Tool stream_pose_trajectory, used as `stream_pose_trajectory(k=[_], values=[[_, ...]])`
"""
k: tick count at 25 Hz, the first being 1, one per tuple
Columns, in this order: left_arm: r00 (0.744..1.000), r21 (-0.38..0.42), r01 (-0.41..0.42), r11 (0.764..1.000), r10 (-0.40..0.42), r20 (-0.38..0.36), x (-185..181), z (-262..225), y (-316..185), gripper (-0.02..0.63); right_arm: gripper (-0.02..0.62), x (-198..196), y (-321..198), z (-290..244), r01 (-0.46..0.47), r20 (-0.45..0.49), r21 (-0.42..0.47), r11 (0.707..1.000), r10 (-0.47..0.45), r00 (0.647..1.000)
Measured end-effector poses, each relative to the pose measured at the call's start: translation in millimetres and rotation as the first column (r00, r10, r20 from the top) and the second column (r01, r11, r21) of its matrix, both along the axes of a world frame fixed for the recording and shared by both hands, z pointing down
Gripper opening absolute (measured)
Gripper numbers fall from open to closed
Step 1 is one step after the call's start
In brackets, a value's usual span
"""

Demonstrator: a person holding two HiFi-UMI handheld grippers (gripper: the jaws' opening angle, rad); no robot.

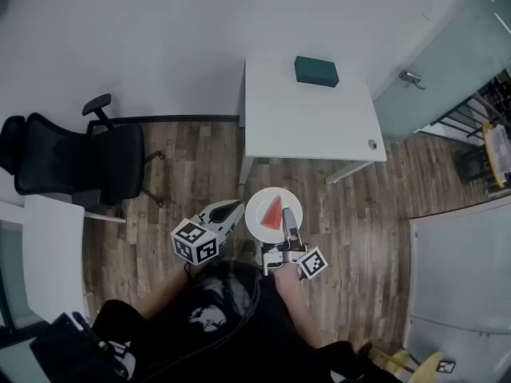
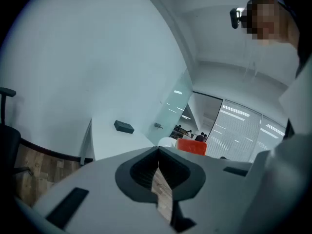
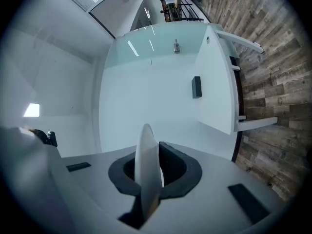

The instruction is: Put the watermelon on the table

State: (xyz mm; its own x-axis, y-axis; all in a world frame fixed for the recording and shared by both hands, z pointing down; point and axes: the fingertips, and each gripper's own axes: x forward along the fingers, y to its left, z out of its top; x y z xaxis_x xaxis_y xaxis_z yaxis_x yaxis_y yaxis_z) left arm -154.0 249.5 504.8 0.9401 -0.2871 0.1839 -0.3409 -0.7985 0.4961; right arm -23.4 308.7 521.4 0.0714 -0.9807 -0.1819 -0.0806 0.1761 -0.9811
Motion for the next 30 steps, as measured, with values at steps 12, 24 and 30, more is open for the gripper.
stream_pose_trajectory(k=[12, 24, 30], values=[[1.000, -0.020, 0.013, 1.000, -0.013, 0.008, 39.8, 5.5, 6.9, 0.006, 0.025, 45.8, 13.9, 3.6, 0.006, 0.005, 0.004, 1.000, -0.006, 1.000], [0.990, -0.022, 0.097, 0.995, -0.094, 0.101, 72.2, 35.9, -21.8, 0.006, 0.025, 99.0, -5.6, 51.0, 0.075, 0.167, -0.041, 0.996, -0.067, 0.984], [0.992, -0.107, 0.086, 0.991, -0.076, 0.100, 91.0, 62.2, -57.1, 0.006, 0.025, 98.5, -43.2, 60.8, 0.113, 0.213, -0.055, 0.992, -0.099, 0.972]])
